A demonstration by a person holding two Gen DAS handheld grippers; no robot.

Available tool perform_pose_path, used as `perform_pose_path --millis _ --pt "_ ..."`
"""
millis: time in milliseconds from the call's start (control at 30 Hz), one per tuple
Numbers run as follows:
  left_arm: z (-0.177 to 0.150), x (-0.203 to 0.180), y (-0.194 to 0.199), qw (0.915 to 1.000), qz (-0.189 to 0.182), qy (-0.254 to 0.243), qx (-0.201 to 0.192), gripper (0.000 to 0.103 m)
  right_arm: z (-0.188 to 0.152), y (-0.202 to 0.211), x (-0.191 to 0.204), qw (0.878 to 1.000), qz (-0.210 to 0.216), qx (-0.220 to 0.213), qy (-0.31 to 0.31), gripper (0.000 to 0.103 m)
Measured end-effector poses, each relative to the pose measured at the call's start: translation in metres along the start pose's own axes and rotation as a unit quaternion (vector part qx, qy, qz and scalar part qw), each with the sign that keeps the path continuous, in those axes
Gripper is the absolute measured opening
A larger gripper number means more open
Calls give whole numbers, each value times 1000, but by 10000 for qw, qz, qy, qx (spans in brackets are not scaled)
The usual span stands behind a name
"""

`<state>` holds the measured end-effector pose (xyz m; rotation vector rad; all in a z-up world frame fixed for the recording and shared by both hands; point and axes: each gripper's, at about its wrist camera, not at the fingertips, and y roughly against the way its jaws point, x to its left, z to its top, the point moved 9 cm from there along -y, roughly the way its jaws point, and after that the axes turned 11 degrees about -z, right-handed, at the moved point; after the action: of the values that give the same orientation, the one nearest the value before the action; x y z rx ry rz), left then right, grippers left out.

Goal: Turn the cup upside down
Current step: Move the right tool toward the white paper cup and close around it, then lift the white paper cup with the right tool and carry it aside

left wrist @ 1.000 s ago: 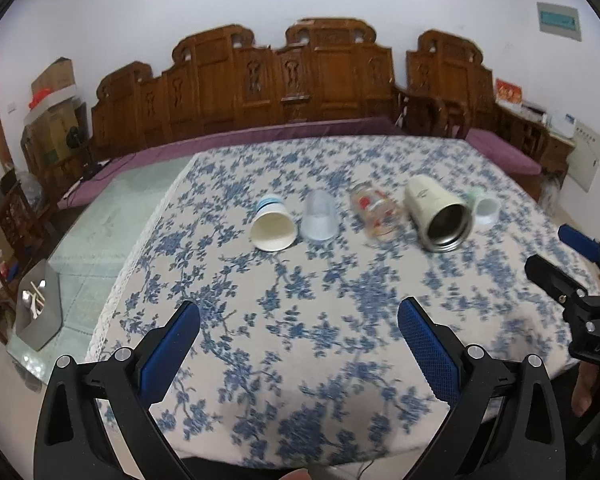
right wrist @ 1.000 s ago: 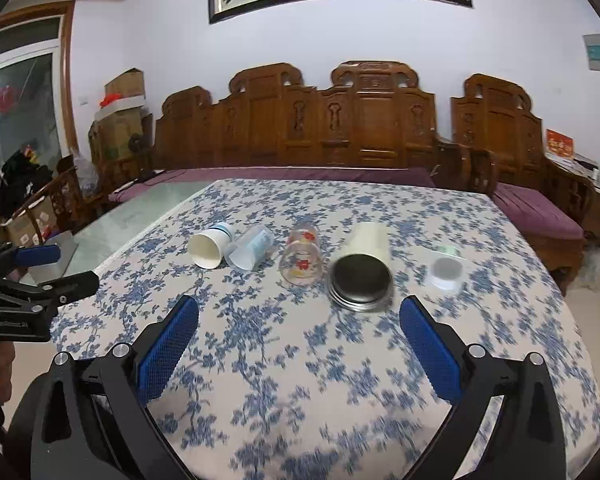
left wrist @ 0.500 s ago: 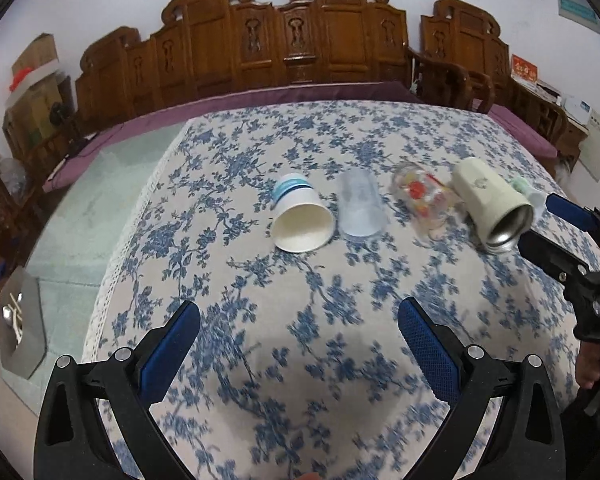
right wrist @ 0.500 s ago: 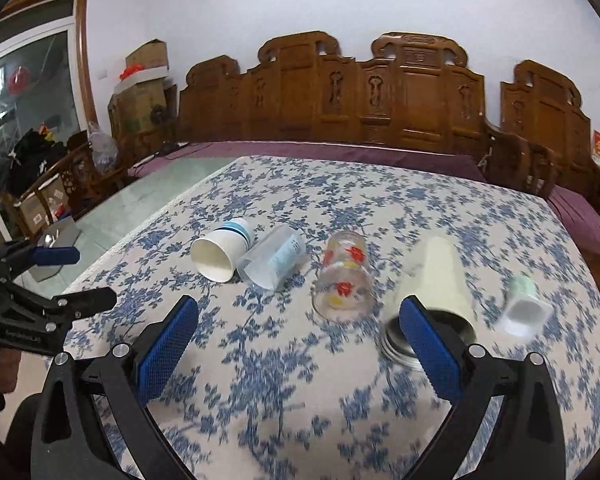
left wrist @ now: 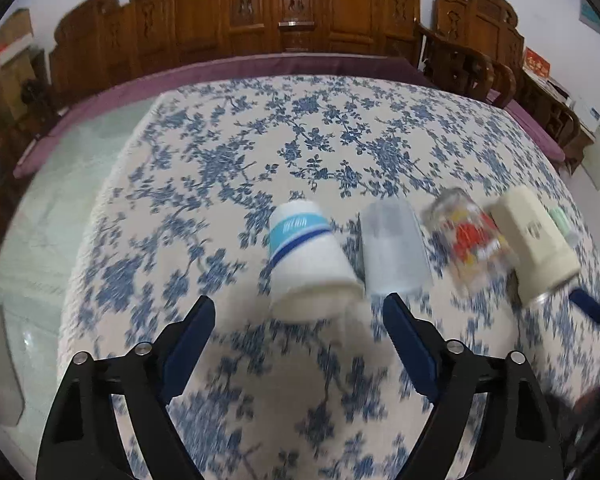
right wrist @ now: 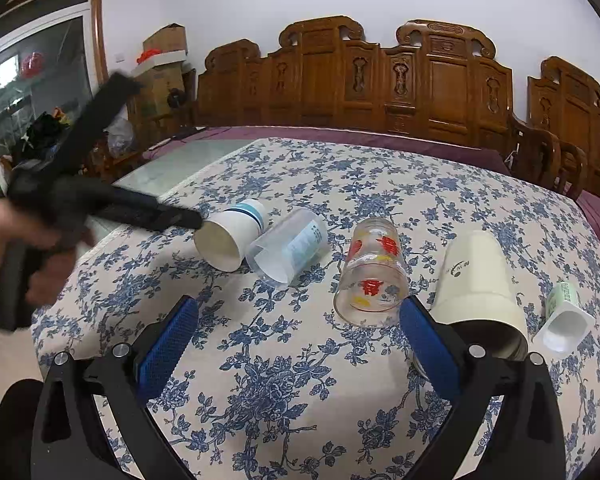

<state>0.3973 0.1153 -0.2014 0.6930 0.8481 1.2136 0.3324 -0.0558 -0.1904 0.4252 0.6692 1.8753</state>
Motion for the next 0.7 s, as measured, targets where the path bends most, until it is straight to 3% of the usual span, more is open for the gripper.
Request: perform_pose_path --millis 200,433,467,500,700 --pt "20 8 -43 9982 -94 220 547 74 -8 -3 -6 9999 29 101 -26 101" --pt "21 21 -79 9917 -221 702 1050 69 -9 -1 -13 9999 39 98 -67 101" --pt "20 22 -81 9911 -247 743 1080 66 -9 -1 -12 9999 41 99 -66 101" --pt "19 22 -83 9902 -272 789 1116 57 -9 -1 -13 9999 39 99 -63 101" --pt "12 14 -64 9920 -195 727 1017 55 -10 7 -19 10000 12 78 -56 101"
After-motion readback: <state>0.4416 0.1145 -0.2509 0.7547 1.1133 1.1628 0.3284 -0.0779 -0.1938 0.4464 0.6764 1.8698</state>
